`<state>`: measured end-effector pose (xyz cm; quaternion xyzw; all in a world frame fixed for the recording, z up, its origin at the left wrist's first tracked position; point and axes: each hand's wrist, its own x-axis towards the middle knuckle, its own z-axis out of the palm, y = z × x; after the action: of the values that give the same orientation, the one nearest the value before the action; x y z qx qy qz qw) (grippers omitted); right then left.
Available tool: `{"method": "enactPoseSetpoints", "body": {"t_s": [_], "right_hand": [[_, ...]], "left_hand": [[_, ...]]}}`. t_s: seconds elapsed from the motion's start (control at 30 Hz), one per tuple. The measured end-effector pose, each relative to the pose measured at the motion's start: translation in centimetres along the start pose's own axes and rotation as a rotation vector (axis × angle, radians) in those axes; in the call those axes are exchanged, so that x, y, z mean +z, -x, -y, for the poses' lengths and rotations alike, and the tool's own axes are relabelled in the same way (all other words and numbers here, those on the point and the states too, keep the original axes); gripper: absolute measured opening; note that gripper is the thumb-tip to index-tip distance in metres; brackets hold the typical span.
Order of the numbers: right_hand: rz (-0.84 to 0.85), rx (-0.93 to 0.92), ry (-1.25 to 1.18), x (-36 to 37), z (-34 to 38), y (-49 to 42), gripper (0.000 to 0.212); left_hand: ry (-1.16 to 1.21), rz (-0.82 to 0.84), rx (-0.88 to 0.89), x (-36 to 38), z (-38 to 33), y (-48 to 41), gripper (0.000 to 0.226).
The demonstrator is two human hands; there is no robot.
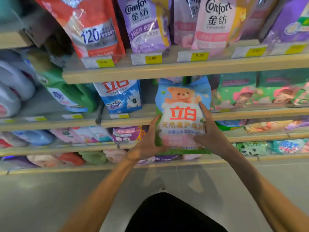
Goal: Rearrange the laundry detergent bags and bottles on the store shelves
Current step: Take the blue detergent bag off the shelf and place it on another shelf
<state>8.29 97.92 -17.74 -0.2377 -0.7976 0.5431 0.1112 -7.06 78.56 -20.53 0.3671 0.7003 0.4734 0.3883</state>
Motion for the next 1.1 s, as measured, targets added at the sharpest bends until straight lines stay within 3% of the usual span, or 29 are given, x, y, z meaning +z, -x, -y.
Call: {"method": "enactPoseSetpoints", "body": {"t_s": [0.2, 0.4, 0.8, 0.93, 1.1], "right_hand": [[-0.002, -0.061, 0.024, 0.2, -1.1, -5.8, 0.112], [-0.060, -0.079, -0.029, 0.1, -1.1, -9.1, 0.096], [-0.150, -0.121, 0.119, -0.8, -0.9, -15.3, 0.087], [-0.210, -0.168, 0.184, -0.4, -2.1, -16.7, 0.083], [-0.291, -0.207, 0.199, 0.2, -4.8, -18.7, 0.085]], "left_hand": [[0.020, 0.018, 0.035, -2.9, 1.1, -4.7, 0.121], [-0.057, 0.001, 0.087, -4.6, 1.4, -8.6, 0.128], [-0.272, -0.230, 0.121, -6.0, 0.7, -14.4, 0.125], [-0.438, -0.282, 0.152, -5.9, 1.6, -16.6, 0.124], [-0.468, -0.379, 0.155, -5.2, 3.0, -19.4, 0.124]]}}
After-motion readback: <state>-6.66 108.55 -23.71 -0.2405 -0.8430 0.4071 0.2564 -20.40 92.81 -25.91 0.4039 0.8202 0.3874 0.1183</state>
